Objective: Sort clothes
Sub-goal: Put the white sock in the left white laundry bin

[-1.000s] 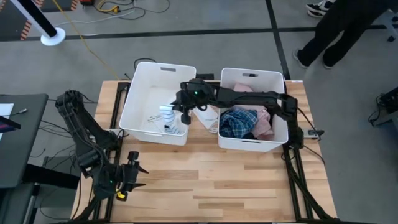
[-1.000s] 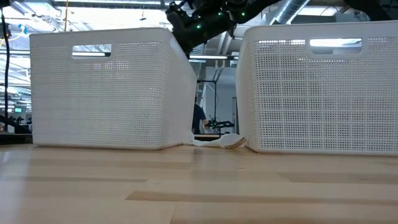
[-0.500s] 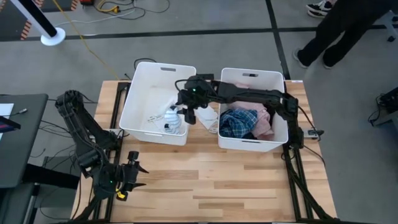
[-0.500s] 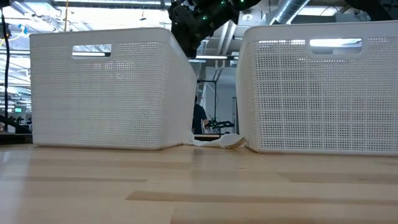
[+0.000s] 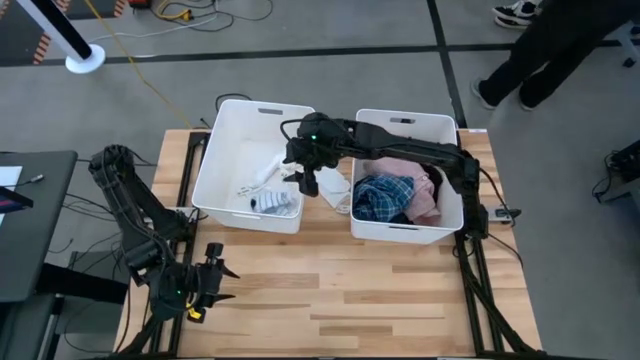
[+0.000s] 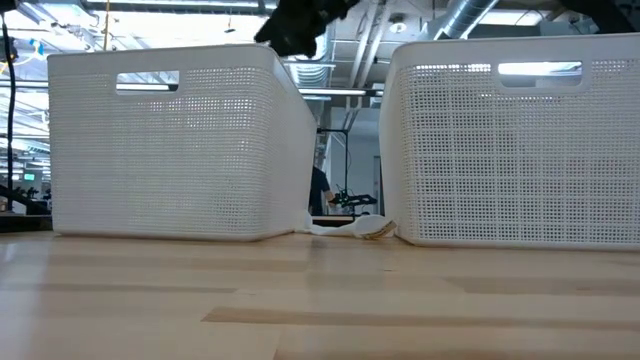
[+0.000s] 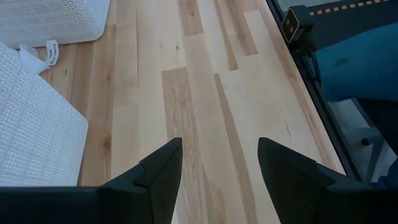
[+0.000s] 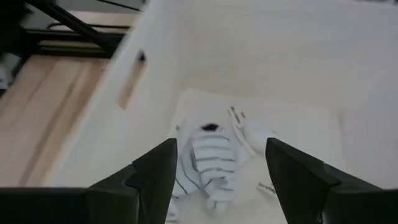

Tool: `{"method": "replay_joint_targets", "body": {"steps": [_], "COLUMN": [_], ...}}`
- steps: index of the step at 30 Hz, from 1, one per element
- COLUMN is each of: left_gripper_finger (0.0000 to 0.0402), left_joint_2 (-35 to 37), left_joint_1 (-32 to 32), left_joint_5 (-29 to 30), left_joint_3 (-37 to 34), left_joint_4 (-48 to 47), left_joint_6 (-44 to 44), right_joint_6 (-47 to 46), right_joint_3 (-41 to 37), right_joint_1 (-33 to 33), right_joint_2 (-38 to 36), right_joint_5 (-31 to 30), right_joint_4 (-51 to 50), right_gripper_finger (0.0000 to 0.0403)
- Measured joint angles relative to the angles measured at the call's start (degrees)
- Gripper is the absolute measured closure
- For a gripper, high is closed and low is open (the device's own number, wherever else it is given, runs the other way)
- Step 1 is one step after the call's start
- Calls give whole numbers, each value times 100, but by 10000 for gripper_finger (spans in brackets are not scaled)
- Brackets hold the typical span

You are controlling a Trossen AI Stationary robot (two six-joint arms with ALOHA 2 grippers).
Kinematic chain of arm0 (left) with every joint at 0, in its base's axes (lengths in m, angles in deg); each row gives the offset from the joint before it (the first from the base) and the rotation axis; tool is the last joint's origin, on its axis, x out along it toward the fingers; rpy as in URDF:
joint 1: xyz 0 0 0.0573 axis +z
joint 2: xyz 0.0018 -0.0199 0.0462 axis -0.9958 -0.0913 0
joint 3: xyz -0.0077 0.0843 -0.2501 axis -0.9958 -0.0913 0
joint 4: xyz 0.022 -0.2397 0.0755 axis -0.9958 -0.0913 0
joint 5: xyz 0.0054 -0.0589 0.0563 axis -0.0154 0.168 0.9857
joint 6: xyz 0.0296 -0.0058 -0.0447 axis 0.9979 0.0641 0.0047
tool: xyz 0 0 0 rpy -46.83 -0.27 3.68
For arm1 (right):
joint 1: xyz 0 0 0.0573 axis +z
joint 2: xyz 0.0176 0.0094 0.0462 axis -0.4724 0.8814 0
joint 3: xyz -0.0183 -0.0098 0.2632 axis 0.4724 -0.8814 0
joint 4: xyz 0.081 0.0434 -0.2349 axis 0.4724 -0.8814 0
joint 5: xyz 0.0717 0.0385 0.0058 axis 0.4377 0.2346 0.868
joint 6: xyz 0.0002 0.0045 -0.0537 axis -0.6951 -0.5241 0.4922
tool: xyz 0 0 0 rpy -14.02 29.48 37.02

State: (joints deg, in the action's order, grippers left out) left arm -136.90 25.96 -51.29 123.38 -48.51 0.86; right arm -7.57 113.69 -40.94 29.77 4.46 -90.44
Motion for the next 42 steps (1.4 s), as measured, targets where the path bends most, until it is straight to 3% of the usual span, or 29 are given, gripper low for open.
{"method": "replay_joint_targets", "body": {"steps": [16, 29, 42], "left_gripper_finger": [198, 198, 198], "left_joint_2": [0, -2, -2], "left_joint_1": [0, 4, 4], "left_joint_5": [82, 317, 450], "left_joint_3": [0, 0, 0], "left_joint_4": [-4, 0, -7], "left_joint_6": [23, 328, 410], "right_joint_6": [456, -92, -806], "right_joint_3": [1834, 1789, 1785], "right_joint_1": [951, 1705, 2737], "right_joint_2": [-2, -90, -64], "right_joint_5": [0, -56, -312], "right_joint_4": [-2431, -4435, -4574], "right_gripper_finger": [143, 143, 143]}}
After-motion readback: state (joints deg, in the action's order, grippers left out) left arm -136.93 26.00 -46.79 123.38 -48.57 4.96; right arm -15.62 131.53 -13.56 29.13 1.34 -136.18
